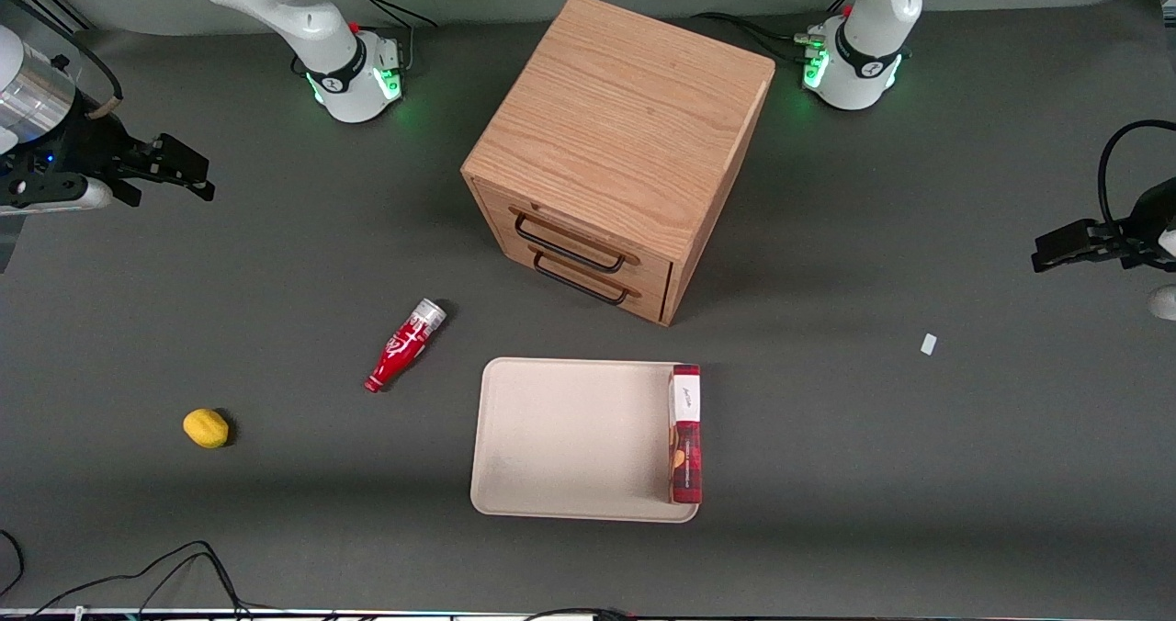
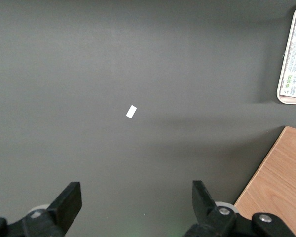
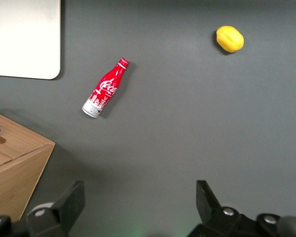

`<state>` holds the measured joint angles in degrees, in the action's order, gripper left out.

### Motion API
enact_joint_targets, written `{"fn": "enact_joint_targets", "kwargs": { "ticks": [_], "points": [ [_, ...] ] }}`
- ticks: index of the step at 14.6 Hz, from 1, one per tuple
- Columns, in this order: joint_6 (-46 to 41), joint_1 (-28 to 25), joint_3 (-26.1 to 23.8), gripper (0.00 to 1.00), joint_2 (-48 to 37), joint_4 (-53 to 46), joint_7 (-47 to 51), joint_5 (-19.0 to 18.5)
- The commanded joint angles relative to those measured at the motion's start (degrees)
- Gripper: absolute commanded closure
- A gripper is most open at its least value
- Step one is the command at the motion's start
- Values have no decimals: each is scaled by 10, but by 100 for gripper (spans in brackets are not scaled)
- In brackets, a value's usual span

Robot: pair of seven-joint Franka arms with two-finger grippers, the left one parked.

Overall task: Place coke bottle on tray
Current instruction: 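Move the right gripper out toward the red Coca-Cola bottle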

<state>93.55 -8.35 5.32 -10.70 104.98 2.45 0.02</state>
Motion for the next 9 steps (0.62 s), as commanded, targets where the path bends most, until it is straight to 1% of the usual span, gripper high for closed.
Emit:
{"fn": "enact_joint_targets", "kwargs": {
  "ticks": [1,3,5,7,9],
  "points": [
    [-12,-6,-2,0,38,-38,42,-3],
    [-5,-14,-11,0,76,-58,102,-2],
    [7,-14,-37,0,126,-76,201,2],
    [52,-14,-69,0,162,-75,286,-1],
    [94,-14,-74,0,195,-62,343,-1]
  ]
}}
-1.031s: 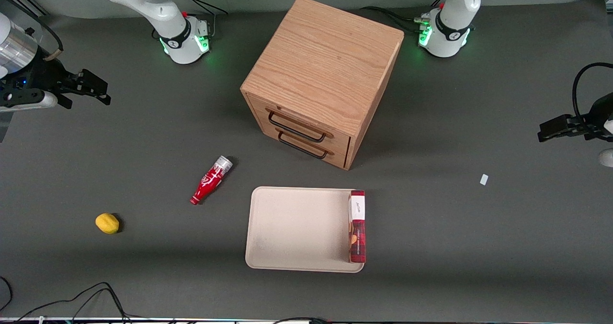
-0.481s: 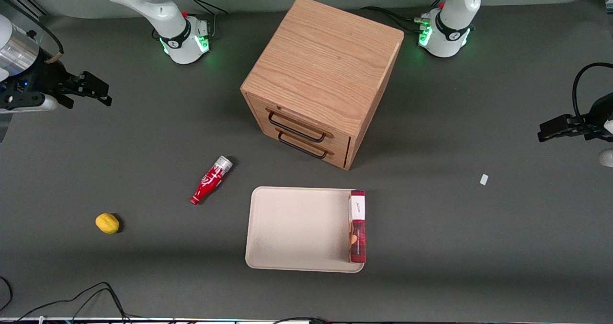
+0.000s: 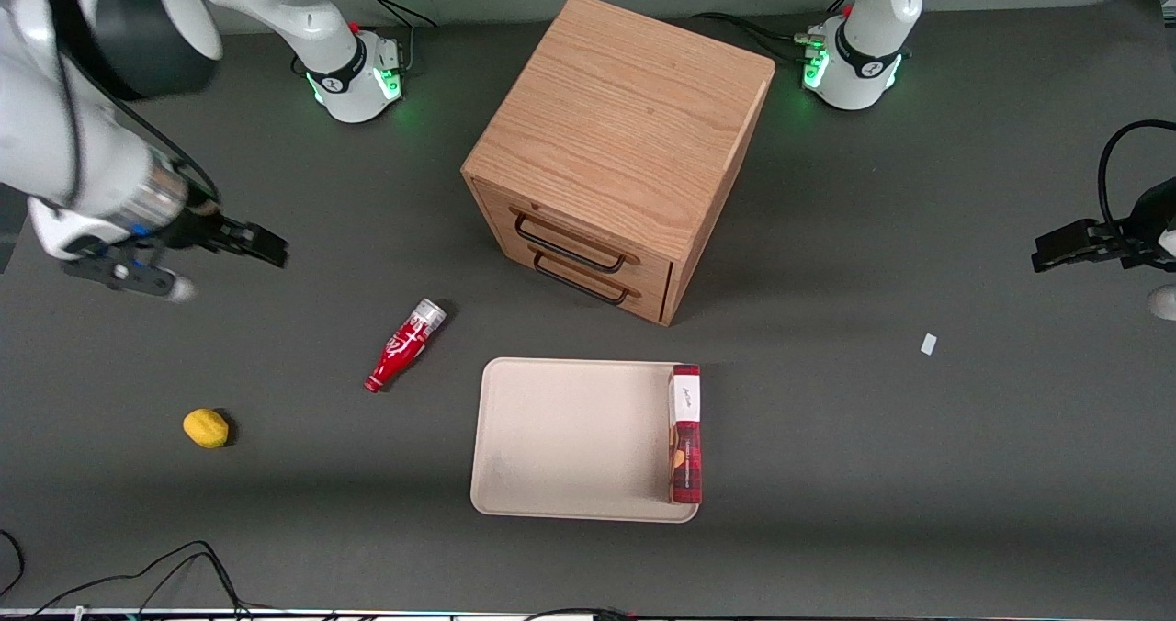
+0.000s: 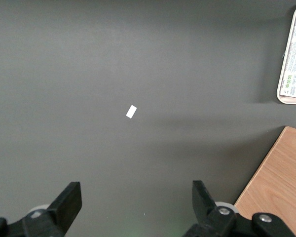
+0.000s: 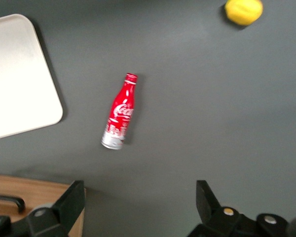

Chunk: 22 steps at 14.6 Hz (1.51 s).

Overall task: Place coke bottle on tray
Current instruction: 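Lower the open right gripper over the bottle and close it around the bottle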

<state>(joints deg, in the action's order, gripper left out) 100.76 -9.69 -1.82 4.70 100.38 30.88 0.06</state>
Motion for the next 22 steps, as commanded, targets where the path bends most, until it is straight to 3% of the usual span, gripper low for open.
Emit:
{"fn": "enact_joint_targets", "kwargs": {
  "ticks": [1,7,11,13,20,22],
  "points": [
    [49,-2,-4,0,56,-3,78,-2],
    [218,-6,-31,0,156,57,231,-8],
    [365,-9,-40,0,198,134,268,-25],
    [383,-8,-40,0,224,141,292,-43],
    [398,-6,-40,0,250,143,294,-43],
    [407,-6,-40,8,256,143,294,-43]
  ]
}}
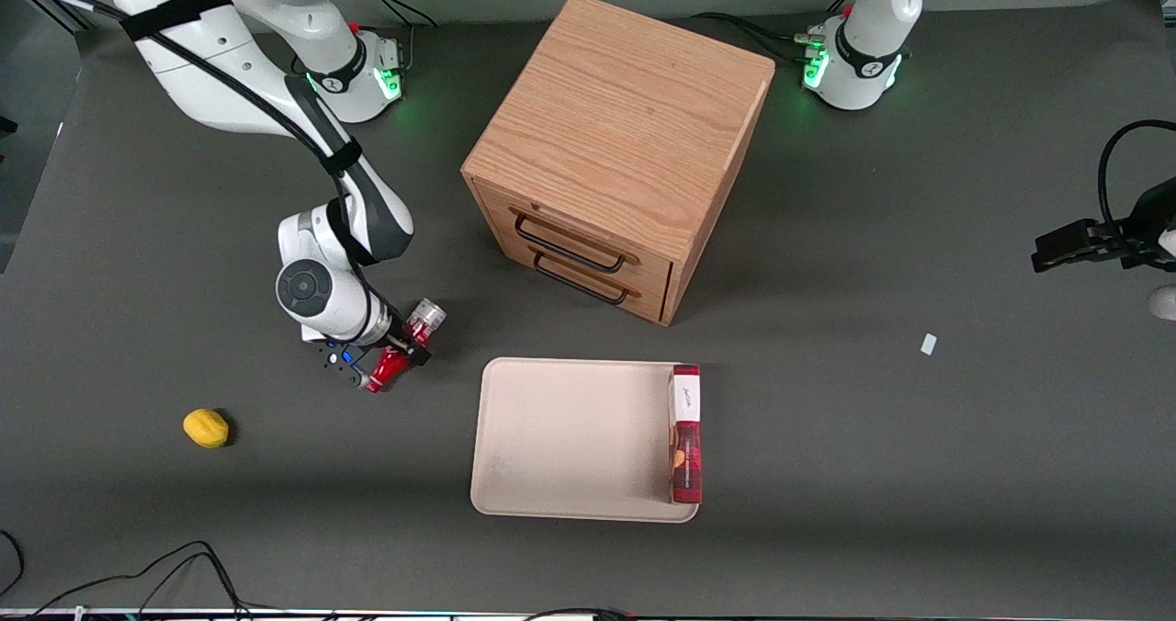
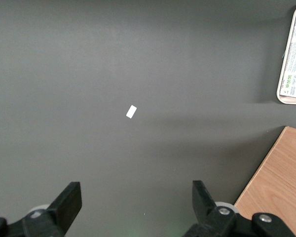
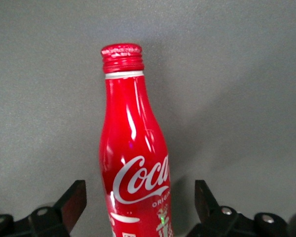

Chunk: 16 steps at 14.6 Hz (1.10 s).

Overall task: Place coke bottle on tray
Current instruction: 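Lower the open right gripper over the bottle and close it around the bottle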

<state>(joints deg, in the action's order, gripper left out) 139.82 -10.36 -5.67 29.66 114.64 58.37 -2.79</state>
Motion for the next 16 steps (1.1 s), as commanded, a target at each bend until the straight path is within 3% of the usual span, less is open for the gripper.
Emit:
{"fn": "enact_joint_targets", "kwargs": {
  "ticks": [1,3,5,11,16],
  "points": [
    [22,1,0,13,9,1,19,-14],
    [29,2,0,22,13,1,18,-14],
    [29,1,0,38,13,0,18,-14],
    [28,3,0,100,12,-3,14,-14],
    [-5,1,0,100,-7,-28,7,-15]
  ]
}}
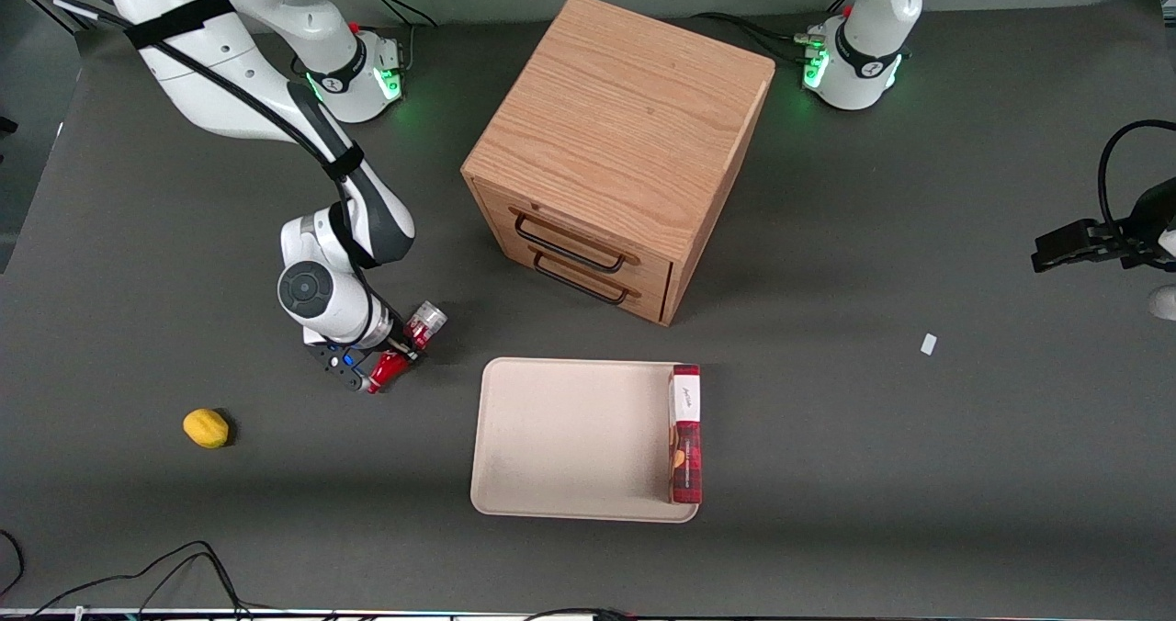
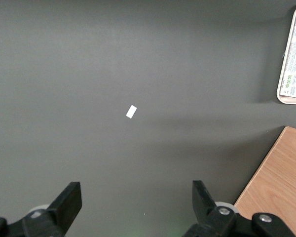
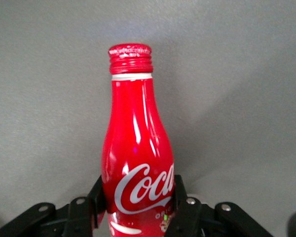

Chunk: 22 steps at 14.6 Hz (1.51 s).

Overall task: Place coke bottle on tray
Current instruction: 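Lift the bottle and tilt it upright with the right gripper, then carry the upright bottle over the cream tray and lower it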

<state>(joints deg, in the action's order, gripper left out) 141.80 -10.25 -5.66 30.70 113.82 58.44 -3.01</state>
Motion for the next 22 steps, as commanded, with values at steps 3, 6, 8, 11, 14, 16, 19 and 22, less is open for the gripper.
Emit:
{"fn": "enact_joint_targets", "kwargs": {
  "ticks": [3,6,8,11,14,16,19,22],
  "points": [
    [-149,-1,-1,100,-37,-99,-27,-16],
    [-291,-3,-1,100,-42,-213,-64,-15],
    [-378,-4,-2,100,-37,-298,-117,-15],
    [-441,-3,-15,100,-28,-398,-190,-16],
    [-442,-2,-58,100,-8,-459,-252,-44],
    [-437,-2,-105,100,44,-518,-320,-74],
    [-371,-28,-114,100,97,-545,-342,-77],
    [-279,-29,-115,100,147,-545,-398,-77]
  ]
}}
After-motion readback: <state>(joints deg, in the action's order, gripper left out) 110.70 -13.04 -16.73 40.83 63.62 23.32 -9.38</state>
